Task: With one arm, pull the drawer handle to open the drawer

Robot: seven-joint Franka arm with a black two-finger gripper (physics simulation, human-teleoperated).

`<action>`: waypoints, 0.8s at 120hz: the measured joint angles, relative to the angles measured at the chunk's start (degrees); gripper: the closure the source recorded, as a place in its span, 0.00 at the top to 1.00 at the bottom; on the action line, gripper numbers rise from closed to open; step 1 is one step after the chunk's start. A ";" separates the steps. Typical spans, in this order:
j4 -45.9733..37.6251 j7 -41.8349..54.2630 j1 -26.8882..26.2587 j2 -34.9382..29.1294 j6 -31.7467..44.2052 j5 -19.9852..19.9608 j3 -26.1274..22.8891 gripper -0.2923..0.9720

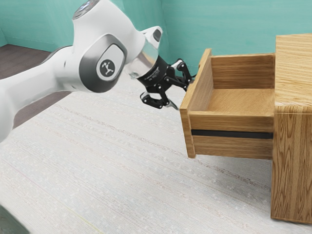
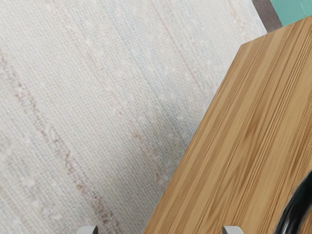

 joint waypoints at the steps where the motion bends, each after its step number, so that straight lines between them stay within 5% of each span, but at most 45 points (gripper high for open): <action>1: -0.02 0.00 0.16 -0.01 0.00 0.00 -0.10 0.44; 96: -6.35 1.01 6.87 -5.66 0.31 -2.12 -0.24 0.43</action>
